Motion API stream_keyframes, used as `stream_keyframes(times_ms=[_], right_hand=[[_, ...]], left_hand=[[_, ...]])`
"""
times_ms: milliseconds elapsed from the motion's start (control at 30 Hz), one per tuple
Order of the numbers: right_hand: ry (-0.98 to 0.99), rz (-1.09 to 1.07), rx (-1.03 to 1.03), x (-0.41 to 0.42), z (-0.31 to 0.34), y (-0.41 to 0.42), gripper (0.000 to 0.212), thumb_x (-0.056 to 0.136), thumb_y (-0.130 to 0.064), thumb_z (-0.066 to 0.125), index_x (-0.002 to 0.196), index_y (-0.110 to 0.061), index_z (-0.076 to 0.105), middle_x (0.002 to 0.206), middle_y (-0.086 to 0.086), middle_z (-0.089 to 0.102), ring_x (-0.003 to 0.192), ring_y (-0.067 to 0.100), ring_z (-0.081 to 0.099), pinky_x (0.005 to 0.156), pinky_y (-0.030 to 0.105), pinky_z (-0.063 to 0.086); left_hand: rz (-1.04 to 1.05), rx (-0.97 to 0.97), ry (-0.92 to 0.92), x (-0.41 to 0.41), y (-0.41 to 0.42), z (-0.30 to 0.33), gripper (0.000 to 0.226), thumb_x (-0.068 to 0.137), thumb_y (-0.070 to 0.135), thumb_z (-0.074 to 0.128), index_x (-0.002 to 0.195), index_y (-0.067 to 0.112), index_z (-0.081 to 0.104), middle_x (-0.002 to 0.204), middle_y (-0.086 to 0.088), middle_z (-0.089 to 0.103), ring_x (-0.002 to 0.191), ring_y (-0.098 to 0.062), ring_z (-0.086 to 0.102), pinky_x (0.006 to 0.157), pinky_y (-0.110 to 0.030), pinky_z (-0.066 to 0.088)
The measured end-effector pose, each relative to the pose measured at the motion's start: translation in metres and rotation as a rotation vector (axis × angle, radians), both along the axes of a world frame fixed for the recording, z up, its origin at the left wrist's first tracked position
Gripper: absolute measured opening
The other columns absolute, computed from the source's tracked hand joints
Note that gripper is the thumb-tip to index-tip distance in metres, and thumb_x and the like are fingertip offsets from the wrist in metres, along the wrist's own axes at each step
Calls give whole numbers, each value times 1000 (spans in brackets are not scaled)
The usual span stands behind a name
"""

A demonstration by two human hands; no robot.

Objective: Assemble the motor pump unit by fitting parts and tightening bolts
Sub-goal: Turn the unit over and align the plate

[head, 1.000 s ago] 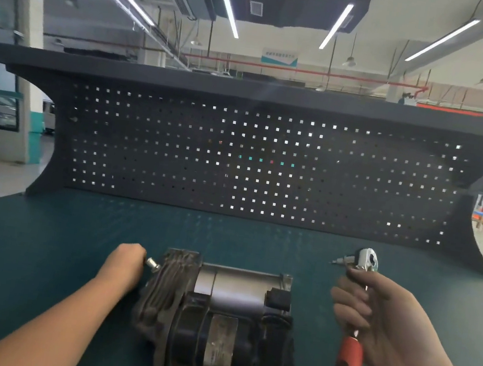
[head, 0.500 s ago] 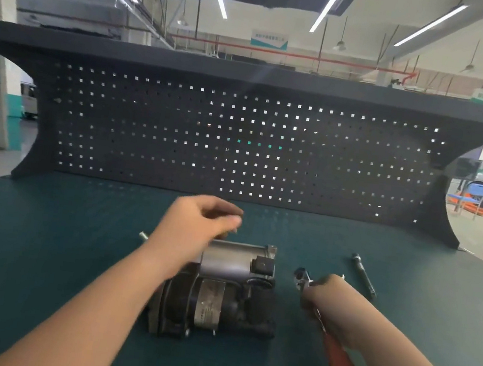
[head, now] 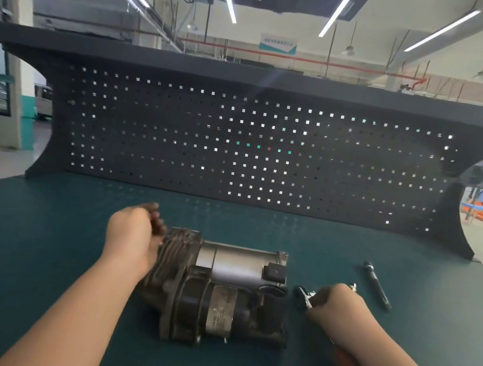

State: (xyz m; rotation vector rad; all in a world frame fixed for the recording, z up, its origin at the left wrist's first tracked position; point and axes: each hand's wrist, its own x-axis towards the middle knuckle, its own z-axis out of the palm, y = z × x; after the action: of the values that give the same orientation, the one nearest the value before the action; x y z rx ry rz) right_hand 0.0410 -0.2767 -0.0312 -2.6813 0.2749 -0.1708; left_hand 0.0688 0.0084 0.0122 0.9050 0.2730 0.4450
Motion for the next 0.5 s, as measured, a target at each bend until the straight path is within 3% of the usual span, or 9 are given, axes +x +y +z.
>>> stream_keyframes(times_ms=[100,200,267,333,400,433,500], right_hand=[[-194,-10,110,-7,8,5,20,86,-28,63,103,-20,67,104,4,64,107,27,56,89,30,45],[-489,128,303,-16,29,25,14,84,-18,63,84,-32,64,94,-5,65,95,12,60,82,25,45],[-538,268,304,-7,53,48,20,84,-15,62,78,-34,63,88,-12,65,87,1,59,71,9,38],[-396,413,205,18,78,79,17,85,-16,60,80,-31,65,87,-14,67,84,4,60,67,9,39],[-219,532,28,55,98,116,16,89,-17,57,89,-28,69,95,-10,69,91,9,61,75,18,45],[-140,581,-53,76,103,135,18,91,-17,56,98,-24,70,104,-5,69,98,13,61,83,22,46],[11,643,-171,115,104,170,27,93,-19,55,117,-20,67,124,1,64,111,19,58,95,30,48]], left_hand=[[98,372,214,7,8,-12,32,94,4,31,88,-1,63,65,-8,41,53,-21,36,56,-29,31],[50,791,298,0,-1,-21,51,101,41,39,68,8,60,65,-4,53,63,-25,49,61,-31,36],[37,1000,274,0,-6,-26,40,96,44,50,72,17,66,64,6,57,64,-17,53,60,-28,39],[83,1059,269,2,-6,-29,24,94,31,56,99,14,73,75,5,67,71,-15,60,61,-25,40],[159,994,317,3,-2,-29,27,96,21,54,115,6,67,104,-8,71,95,-26,64,70,-25,40],[198,964,349,3,0,-28,30,97,21,53,118,4,63,112,-12,68,102,-30,62,73,-26,39],[200,949,402,3,4,-29,27,97,26,53,109,4,63,108,-14,68,99,-33,62,73,-30,43]])
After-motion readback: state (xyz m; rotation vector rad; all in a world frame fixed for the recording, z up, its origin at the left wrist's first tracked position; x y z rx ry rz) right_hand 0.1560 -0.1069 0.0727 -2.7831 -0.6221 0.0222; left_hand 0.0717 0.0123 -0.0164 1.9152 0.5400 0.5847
